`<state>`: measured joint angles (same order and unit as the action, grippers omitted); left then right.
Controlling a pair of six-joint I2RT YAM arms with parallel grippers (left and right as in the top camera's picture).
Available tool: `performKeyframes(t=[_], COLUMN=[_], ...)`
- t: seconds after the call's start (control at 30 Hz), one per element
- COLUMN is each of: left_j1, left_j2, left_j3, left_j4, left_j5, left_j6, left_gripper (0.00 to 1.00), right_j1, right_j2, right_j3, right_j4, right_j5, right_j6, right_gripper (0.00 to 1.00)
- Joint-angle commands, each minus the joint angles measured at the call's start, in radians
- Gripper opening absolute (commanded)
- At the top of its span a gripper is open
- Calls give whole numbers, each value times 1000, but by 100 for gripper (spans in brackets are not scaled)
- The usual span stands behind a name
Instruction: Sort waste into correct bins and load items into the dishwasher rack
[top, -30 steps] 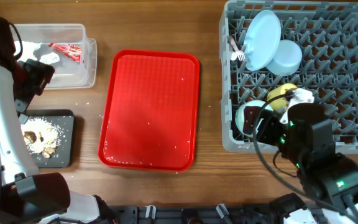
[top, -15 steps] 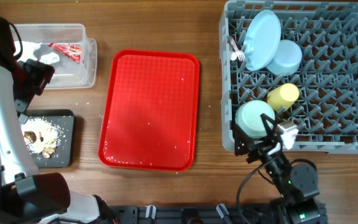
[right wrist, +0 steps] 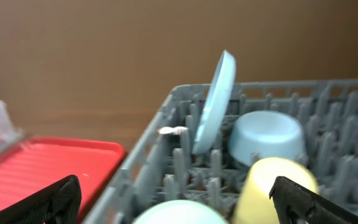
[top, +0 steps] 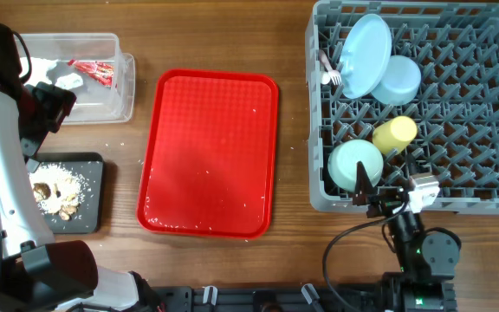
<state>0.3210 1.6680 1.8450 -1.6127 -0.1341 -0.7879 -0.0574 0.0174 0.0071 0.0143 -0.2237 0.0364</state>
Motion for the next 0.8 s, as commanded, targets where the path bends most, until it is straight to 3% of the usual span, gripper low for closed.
performKeyframes(t=[0.0,0.03,0.1,0.13,0.23,0.37,0.77], left_j1=[5,5,5,5,5,5,5], left_j2=[-5,-5,-5,-5,-5,-5,-5], left_j3=[7,7,7,7,7,7,7], left_j4=[0,0,0,0,0,0,0], left_j5=[-13,-13,-13,-13,-14,-13,-13], left_j6=[-6,-6,-6,-6,-6,-6,-6], left_gripper=[100,100,100,100,100,100,100], right_j1=[-45,-59,-69,-69,-70,-71,-71], right_j2=[-14,-14,-14,-14,-14,-14,-14], right_j3=[-2,-2,-2,-2,-2,-2,-2], right_j4=[-4,-4,-15,-14,-14,-14,-13], right_j5=[52,53,164,172,182,171,171], right_j6=[-138,-125,80,97,77,-56,-56], right_gripper=[100,100,100,100,100,100,100])
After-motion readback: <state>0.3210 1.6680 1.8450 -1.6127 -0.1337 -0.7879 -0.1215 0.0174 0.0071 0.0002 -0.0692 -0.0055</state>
